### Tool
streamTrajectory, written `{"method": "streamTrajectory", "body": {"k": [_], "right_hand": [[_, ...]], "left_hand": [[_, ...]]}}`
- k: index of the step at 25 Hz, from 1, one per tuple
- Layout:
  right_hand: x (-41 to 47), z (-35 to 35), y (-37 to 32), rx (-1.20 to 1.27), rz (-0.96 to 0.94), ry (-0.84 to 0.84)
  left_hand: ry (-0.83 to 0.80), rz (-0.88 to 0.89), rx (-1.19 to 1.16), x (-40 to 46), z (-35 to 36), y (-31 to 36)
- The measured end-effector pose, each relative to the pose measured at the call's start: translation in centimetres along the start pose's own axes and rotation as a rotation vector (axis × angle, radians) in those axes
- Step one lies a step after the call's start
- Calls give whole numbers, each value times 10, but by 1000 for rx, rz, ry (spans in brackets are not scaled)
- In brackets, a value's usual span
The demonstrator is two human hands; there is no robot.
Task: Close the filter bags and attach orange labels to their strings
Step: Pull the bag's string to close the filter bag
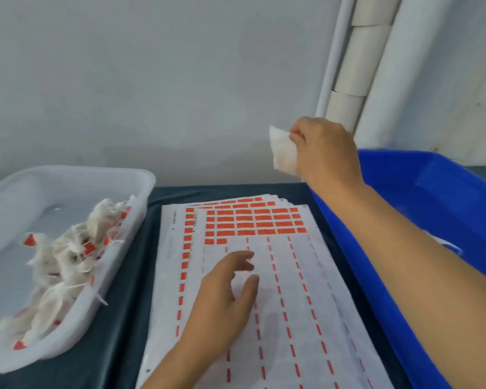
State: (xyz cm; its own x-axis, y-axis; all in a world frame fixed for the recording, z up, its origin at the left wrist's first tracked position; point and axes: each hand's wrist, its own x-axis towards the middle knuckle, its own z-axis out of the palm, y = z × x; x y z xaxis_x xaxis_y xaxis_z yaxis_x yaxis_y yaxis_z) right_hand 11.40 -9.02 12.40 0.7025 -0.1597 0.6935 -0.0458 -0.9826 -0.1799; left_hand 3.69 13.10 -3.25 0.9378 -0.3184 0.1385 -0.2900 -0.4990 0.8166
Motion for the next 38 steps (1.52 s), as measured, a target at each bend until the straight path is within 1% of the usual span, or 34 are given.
{"method": "streamTrajectory", "body": {"k": [2,4,5,7,9,12,14,16,19,25,30,33,35,38], "right_hand": [[-15,15,-35,193,-39,-109],[-38,34,-66,358,-60,-267],[-51,45,-78,415,-71,-355],[-81,65,-94,467,-98,-526],[-108,82,-99,501,-93,-599],[-135,93,-93,620,31,-527],[-146,96,-89,712,138,-462],[-153,97,-84,785,196,-416],[-163,95,-78,829,222,-365],[-174,96,-77,866,286,-235],[-178,95,-79,840,264,-169],[-180,95,-80,797,247,-127],[-180,97,-78,748,229,-106],[-180,98,-75,682,219,-56]], "left_hand": [[140,-24,-114,8,-19,-7],[245,-42,-177,15,-37,-20],[268,-50,-200,17,-44,-28],[258,-82,-263,21,-51,-41],[229,-108,-258,25,-53,-52],[225,-100,-227,31,-49,-63],[244,-91,-246,32,-45,-65],[256,-94,-274,32,-42,-63],[243,-81,-334,30,-40,-60],[117,-60,-493,26,-41,-52],[24,-61,-551,27,-41,-54],[-6,-106,-601,28,-40,-54],[-45,-113,-568,29,-40,-50],[-73,-79,-406,29,-39,-50]]}}
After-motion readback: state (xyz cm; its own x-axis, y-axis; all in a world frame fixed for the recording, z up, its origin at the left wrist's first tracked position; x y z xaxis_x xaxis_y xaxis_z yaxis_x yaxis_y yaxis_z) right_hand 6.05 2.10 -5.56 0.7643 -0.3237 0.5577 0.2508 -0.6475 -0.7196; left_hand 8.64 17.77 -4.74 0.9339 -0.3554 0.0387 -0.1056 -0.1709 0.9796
